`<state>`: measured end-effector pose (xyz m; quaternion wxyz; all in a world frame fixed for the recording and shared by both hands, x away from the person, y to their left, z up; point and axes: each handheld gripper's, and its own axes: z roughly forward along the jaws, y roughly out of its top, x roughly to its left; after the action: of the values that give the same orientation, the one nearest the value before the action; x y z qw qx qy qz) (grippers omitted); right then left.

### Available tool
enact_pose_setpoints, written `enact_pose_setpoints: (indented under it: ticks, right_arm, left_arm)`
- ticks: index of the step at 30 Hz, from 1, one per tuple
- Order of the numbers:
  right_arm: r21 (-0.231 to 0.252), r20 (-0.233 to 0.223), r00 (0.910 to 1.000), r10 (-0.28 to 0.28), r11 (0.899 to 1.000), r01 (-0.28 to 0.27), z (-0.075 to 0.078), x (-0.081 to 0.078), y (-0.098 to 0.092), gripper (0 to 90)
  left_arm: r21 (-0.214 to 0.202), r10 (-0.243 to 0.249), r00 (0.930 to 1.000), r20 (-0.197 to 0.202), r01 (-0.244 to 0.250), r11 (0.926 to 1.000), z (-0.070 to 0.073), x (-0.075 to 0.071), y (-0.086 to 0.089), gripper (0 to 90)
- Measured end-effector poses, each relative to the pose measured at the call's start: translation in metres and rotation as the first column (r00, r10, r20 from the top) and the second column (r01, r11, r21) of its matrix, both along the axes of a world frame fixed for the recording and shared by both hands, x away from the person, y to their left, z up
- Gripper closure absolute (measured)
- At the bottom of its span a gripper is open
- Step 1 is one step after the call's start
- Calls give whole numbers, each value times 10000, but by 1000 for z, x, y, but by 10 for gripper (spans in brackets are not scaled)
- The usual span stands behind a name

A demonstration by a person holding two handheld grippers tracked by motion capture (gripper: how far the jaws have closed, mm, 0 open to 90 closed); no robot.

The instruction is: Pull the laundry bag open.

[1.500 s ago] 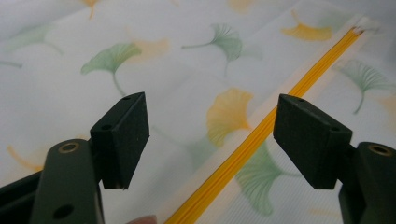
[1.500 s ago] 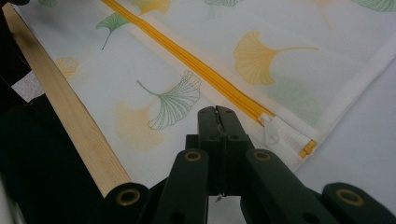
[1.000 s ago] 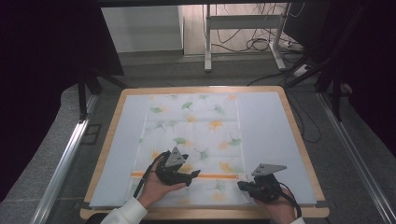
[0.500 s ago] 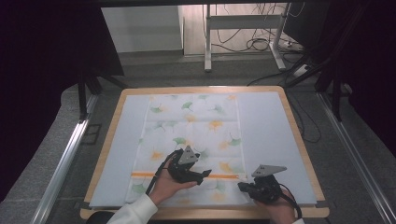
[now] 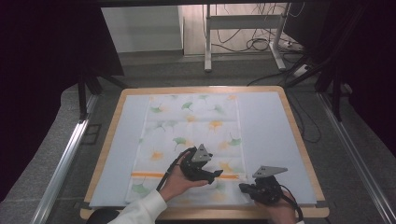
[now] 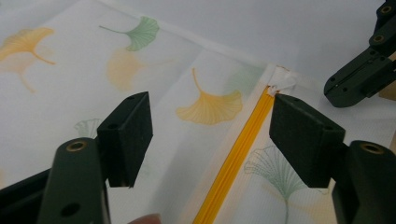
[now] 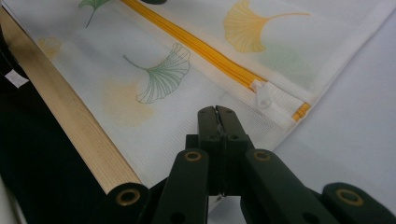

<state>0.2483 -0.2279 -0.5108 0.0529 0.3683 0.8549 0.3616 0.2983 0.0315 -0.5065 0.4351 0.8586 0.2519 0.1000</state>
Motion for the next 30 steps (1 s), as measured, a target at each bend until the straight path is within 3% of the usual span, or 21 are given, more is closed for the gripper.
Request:
enact_pose_setpoints:
  ticks: [9,11,21,23,24,25,30]
  right_arm:
    - [-117,48,9997,249,9996,-248,-1,-2,2,891]
    - [-172,34,9995,303,9994,-302,-1,-2,2,891]
    - [-344,-98,9995,297,9990,-300,-5,-2,1,891]
    - [-435,-151,9995,292,9986,-298,-5,-2,0,891]
    - [-463,-134,9996,263,9986,-269,-5,-2,-1,891]
    - [-497,-134,9996,249,9984,-255,-6,-2,-1,891]
    - [-514,-231,9994,238,9984,-249,-7,0,-2,891]
  left_arm:
    - [380,-377,9993,-83,380,9986,-5,1,-20,317]
    - [316,-435,9987,-260,443,9985,-8,2,-26,318]
    - [421,-684,9971,-322,697,9967,-9,5,-40,322]
    - [416,-802,9962,-342,816,9958,-8,7,-46,321]
    - [688,-990,9947,-295,1008,9925,-6,9,-47,321]
    - [535,-939,9950,-338,956,9940,-7,9,-50,321]
    - [715,-1186,9919,-448,1216,9900,-10,12,-58,321]
